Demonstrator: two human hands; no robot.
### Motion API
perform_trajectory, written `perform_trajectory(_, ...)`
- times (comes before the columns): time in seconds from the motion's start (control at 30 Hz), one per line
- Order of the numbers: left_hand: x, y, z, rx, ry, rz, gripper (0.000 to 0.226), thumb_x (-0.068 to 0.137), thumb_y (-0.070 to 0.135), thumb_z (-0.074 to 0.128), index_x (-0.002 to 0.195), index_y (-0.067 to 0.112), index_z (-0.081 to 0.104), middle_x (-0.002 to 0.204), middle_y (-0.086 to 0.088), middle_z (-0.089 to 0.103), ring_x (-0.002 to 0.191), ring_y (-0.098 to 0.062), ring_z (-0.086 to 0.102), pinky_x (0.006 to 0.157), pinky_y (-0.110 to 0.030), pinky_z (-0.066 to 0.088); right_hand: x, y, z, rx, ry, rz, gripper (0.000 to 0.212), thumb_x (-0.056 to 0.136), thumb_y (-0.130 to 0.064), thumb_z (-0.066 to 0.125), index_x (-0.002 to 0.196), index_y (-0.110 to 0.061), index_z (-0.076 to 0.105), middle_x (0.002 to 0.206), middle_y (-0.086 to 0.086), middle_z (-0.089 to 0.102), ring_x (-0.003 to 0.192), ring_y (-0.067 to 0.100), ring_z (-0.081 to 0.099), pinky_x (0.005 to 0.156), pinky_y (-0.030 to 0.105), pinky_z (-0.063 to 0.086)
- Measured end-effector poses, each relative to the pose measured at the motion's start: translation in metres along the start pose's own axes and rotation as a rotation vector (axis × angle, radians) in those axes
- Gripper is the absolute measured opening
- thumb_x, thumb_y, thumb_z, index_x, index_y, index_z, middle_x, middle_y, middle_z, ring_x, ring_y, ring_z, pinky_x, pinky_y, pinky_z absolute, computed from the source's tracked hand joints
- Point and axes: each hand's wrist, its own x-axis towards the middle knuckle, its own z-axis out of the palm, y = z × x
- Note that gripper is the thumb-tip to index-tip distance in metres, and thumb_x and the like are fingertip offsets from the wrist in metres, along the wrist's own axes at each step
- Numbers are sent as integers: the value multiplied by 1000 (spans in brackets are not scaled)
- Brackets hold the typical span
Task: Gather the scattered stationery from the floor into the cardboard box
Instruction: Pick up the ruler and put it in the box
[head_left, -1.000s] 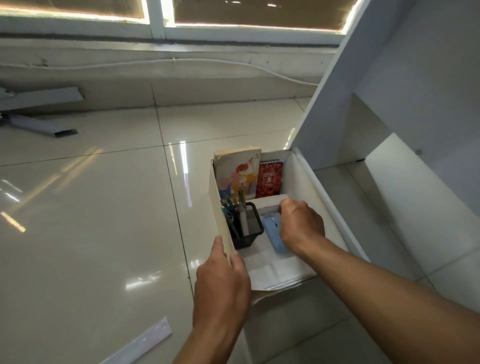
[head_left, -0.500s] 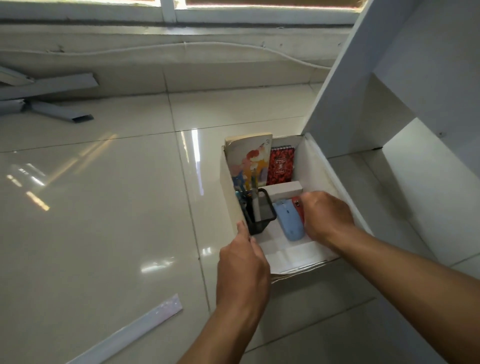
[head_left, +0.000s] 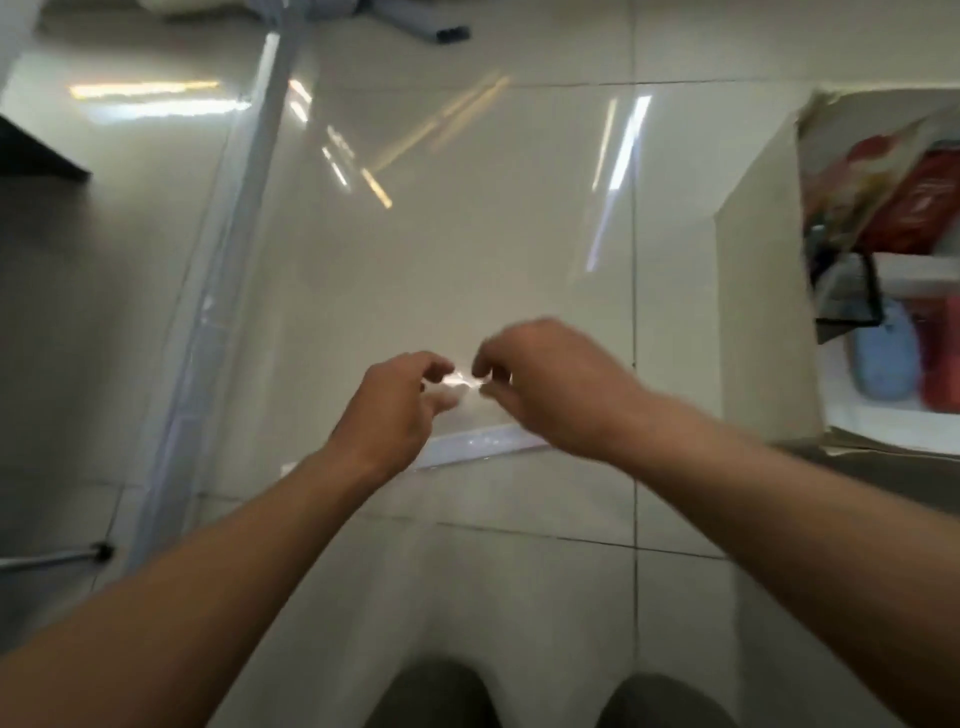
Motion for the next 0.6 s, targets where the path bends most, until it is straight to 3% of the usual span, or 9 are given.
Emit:
perform_trajectory(0.1,-23,-42,10,43,-48,-105,48,84,21,82,129,16,66,127,-3,65,111,-17,60,91,-21,40,7,-7,64,-13,-192,35,31,93,-28,70,123,-20,69,119,5,67,114,26,59,88,36,49)
perform_trajectory(0.27,-27,-65,29,107,-21,-60,60,76,29,87,130,15,64,126,-2,59,117,-21,52,98,-37,50,12,-15,109,-145,-92,20,42,85,-32,78,123,-20,65,117,5,61,111,28,53,91,39,46)
perform_trajectory(0.5,-19,-63,39,197,-21,54,25,87,26,79,107,19,65,107,2,64,99,-19,52,86,-40,51,16,-24,114,-224,-64,34,31,87,-22,75,115,-17,62,111,7,69,107,28,56,87,40,45)
perform_trajectory(0.6,-16,-59,37,272,-56,87,14,95,27,67,106,27,59,108,6,60,102,-18,50,87,-36,45,15,-27,108,-185,-138,123,32,90,-14,69,121,-13,58,123,11,59,115,32,52,90,41,45)
